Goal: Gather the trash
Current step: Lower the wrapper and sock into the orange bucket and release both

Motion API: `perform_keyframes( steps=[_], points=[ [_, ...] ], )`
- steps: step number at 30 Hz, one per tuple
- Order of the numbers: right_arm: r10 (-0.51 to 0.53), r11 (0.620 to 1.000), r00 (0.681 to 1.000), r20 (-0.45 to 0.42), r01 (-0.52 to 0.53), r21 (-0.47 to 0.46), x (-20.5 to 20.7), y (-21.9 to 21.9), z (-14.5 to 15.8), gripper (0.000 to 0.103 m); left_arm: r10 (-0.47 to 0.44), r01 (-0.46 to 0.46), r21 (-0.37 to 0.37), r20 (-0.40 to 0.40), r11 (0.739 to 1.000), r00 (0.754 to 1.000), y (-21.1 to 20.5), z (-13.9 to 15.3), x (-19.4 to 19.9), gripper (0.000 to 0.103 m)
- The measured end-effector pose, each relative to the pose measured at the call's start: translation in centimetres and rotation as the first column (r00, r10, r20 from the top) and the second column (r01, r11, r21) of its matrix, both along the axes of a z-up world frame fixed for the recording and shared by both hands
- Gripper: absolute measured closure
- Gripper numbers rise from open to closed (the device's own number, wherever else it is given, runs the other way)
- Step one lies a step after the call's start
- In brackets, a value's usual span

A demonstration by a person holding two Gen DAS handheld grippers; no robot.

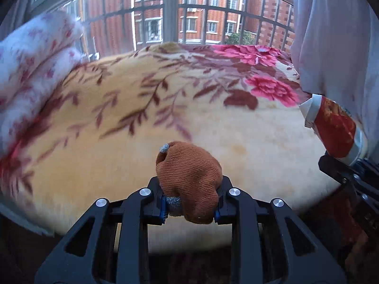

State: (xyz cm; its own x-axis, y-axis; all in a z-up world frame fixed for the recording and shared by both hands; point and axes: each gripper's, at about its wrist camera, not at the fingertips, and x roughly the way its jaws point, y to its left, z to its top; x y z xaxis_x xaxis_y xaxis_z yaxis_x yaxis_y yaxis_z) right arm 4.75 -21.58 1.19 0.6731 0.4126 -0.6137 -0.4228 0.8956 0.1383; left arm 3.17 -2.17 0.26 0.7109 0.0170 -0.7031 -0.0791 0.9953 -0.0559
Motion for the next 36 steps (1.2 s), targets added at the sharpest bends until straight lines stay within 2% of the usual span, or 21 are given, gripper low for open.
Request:
perform_keyframes(
  steps=[4,7,9,12,16,22,36],
  points=[
    [0.038,0.999,0.998,-0.050,-0.038,-0.009,-3.9,1.4,-1.5,0.083,0.032,-0.032,0.002,-0.015,0.999,0.999,0.0,-1.8,-4.8,0.077],
    [0.067,0.997,0.995,-0.076,-0.069,-0.028,-6.9,2.4,-2.9,0.083,0.039,-0.039,-0.018,-0.031,0.999,0.999,0.0,-3.2,-7.1,0.077],
    [0.078,0.996,0.992,-0.099,-0.081,-0.029,-8.7,2.7,-3.8,0.083,0.050,-0.050,-0.002,-0.026,0.999,0.998,-0.1,-4.0,-8.6,0.077],
    [0.066,0.996,0.992,-0.105,-0.072,-0.052,-10.9,2.9,-4.9,0.083,0.072,-0.071,0.029,-0.018,0.997,0.997,-0.4,-5.2,-10.5,0.077],
    [0.038,0.995,0.993,-0.115,-0.049,-0.088,-12.7,3.0,-6.6,0.083,0.075,-0.075,0.013,-0.034,0.997,0.997,-0.7,-6.7,-11.9,0.077],
    [0.005,0.994,0.989,-0.148,-0.020,-0.103,-13.4,2.8,-8.7,0.083,0.058,-0.056,0.030,-0.050,0.998,0.997,-1.5,-7.8,-12.6,0.077],
    [0.008,0.987,0.969,-0.246,-0.047,-0.153,-12.0,3.1,-11.9,0.082,0.035,-0.034,0.009,-0.168,0.999,0.985,-1.7,-11.3,-11.6,0.077]
  ],
)
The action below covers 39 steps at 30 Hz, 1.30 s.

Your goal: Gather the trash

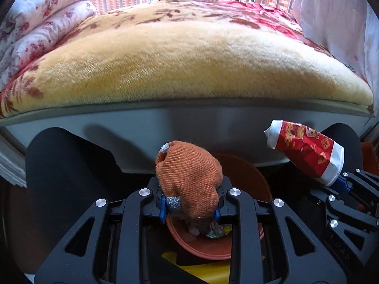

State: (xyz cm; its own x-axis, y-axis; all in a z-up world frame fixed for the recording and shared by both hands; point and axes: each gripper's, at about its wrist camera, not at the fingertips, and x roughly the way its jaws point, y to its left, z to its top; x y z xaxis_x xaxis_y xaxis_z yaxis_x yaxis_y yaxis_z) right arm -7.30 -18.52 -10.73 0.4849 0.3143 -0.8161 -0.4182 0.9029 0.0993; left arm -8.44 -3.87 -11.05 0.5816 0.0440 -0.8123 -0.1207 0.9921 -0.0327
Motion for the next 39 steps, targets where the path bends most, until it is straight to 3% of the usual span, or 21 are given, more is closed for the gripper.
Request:
perform_keyframes(
  steps=[10,12,13,14,15,16,22,30,31,34,39],
  points=[
    [0.002,1.000,1.000,-0.005,-0.003,-0.012,-0.1,0.1,-0.3,0.082,0.007,-0.008,-0.012,-0.019,1.000,1.000,0.2,-0.3,0.1,0.076],
    [0.005,1.000,1.000,-0.005,-0.005,-0.015,-0.1,0.1,-0.3,0.078,0.010,-0.011,-0.015,-0.019,1.000,1.000,0.3,-0.3,0.1,0.072],
    [0.009,1.000,1.000,-0.006,-0.009,-0.018,-0.2,0.2,-0.2,0.067,0.018,-0.018,-0.017,-0.016,1.000,1.000,0.4,-0.2,0.0,0.066],
    [0.009,1.000,1.000,-0.005,-0.009,-0.023,-0.2,0.3,-0.2,0.047,0.022,-0.022,-0.022,-0.012,0.999,1.000,0.5,0.0,-0.1,0.044],
    [-0.002,1.000,1.000,0.005,0.002,-0.028,-0.2,0.3,0.0,0.036,0.034,-0.034,-0.027,0.003,0.999,0.999,0.8,0.2,-0.3,0.017],
    [-0.006,1.000,1.000,0.016,0.007,-0.021,-0.3,0.2,0.3,0.028,0.043,-0.043,-0.034,0.020,0.999,0.999,1.1,0.5,-0.5,0.011],
    [-0.050,0.999,0.998,0.033,0.049,0.014,-0.1,-1.2,1.3,0.027,0.096,-0.093,-0.056,0.050,0.994,0.994,2.5,1.2,-0.8,0.011],
    [-0.105,0.992,0.993,0.058,0.101,0.069,0.9,-3.1,3.3,0.027,0.082,-0.078,-0.043,0.099,0.996,0.992,2.6,3.2,-0.1,0.011],
    [-0.115,0.991,0.991,0.073,0.110,0.071,1.3,-3.2,3.8,0.025,0.078,-0.074,-0.037,0.104,0.997,0.991,2.6,3.7,0.3,0.010],
    [-0.176,0.983,0.974,0.143,0.165,0.085,3.0,-3.9,6.0,0.006,0.066,-0.062,-0.032,0.132,0.998,0.989,2.5,5.2,1.6,0.010],
    [-0.249,0.968,0.924,0.290,0.231,0.097,6.8,-4.0,10.5,0.005,0.066,-0.064,-0.017,0.213,0.998,0.975,3.2,8.3,5.0,0.010]
  ],
)
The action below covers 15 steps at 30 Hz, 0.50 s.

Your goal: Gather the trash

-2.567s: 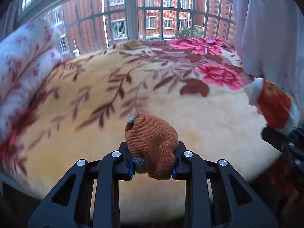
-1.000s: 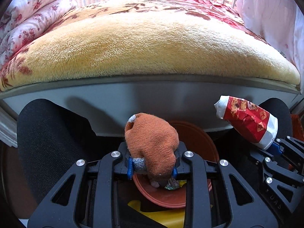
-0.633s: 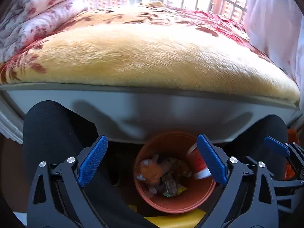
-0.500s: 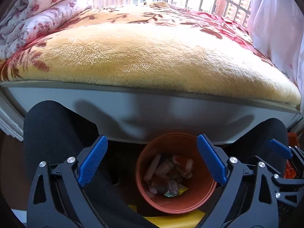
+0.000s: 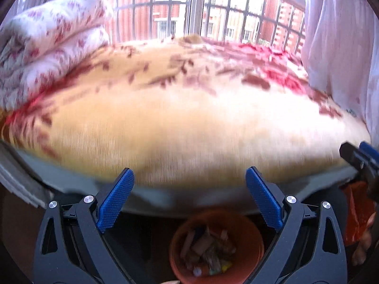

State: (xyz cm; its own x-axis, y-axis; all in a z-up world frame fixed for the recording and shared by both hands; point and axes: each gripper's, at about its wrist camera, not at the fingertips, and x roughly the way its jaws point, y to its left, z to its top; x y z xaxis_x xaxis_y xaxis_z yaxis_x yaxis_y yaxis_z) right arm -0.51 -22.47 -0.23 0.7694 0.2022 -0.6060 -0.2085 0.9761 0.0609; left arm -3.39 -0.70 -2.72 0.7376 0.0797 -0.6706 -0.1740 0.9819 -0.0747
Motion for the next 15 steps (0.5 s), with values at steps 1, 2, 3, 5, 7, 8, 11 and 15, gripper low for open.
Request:
perform_keyframes(
  steps=[1,2,3,5,7,8,11,15],
  points=[
    [-0.005,1.000,1.000,0.019,0.005,-0.011,0.9,0.3,0.7,0.005,-0.002,0.002,0.004,0.010,1.000,1.000,0.1,0.5,0.6,0.010],
    [-0.012,1.000,0.999,0.034,0.013,-0.024,1.8,0.7,1.3,0.005,-0.006,0.006,0.009,0.017,1.000,1.000,0.2,0.9,1.3,0.010],
    [-0.016,0.999,0.999,0.045,0.017,-0.032,2.7,1.1,1.8,0.005,-0.012,0.012,0.014,0.025,1.000,1.000,0.3,1.4,1.9,0.010],
    [-0.029,0.998,0.998,0.060,0.032,-0.048,4.2,1.7,2.2,0.005,-0.026,0.024,0.035,0.042,0.999,0.999,0.4,2.2,3.6,0.010],
    [-0.038,0.997,0.997,0.063,0.042,-0.064,5.5,2.3,2.2,0.005,-0.028,0.026,0.049,0.052,0.998,0.998,0.6,2.5,4.8,0.010],
    [-0.038,0.997,0.997,0.061,0.043,-0.068,5.9,2.4,2.1,0.005,-0.033,0.030,0.047,0.055,0.998,0.998,0.7,2.6,5.2,0.010],
    [-0.041,0.996,0.998,0.053,0.045,-0.082,6.8,2.9,1.6,0.005,-0.045,0.044,0.026,0.046,0.999,0.998,1.1,2.4,6.8,0.010],
    [-0.035,0.994,0.998,0.049,0.040,-0.106,7.5,3.6,1.0,0.005,-0.048,0.048,-0.003,0.031,0.999,0.998,1.5,1.8,8.4,0.010]
  ],
)
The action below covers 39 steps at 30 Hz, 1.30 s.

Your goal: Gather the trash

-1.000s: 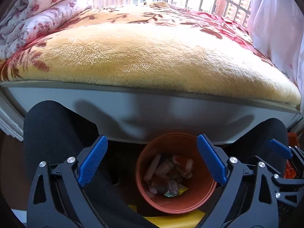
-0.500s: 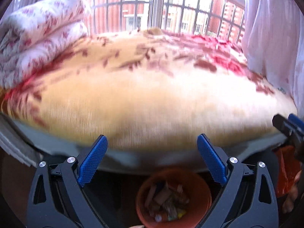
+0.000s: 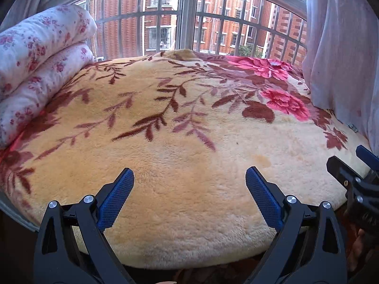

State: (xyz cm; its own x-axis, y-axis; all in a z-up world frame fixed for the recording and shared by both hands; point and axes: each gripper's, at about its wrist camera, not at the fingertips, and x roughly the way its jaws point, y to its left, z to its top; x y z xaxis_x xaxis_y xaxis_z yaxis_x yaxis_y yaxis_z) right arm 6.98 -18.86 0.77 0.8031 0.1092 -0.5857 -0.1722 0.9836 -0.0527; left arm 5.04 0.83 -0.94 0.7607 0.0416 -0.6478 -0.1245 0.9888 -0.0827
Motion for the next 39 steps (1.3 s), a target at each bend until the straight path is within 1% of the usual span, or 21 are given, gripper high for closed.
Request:
perform_keyframes(
  steps=[3,13,39],
  points=[
    [-0.008,1.000,1.000,0.003,0.008,-0.011,0.1,0.2,-0.3,0.005,0.001,-0.001,0.003,-0.007,1.000,1.000,0.0,-0.4,0.6,0.010],
    [-0.018,1.000,0.999,-0.030,0.017,-0.009,1.0,0.1,-1.3,0.005,-0.002,0.002,0.007,-0.013,1.000,1.000,0.0,-0.9,1.0,0.010],
    [-0.036,0.999,0.999,-0.032,0.036,0.009,1.0,-0.8,-1.2,0.005,-0.031,0.032,0.031,-0.007,0.999,0.999,-1.1,-0.6,1.0,0.010]
  ],
)
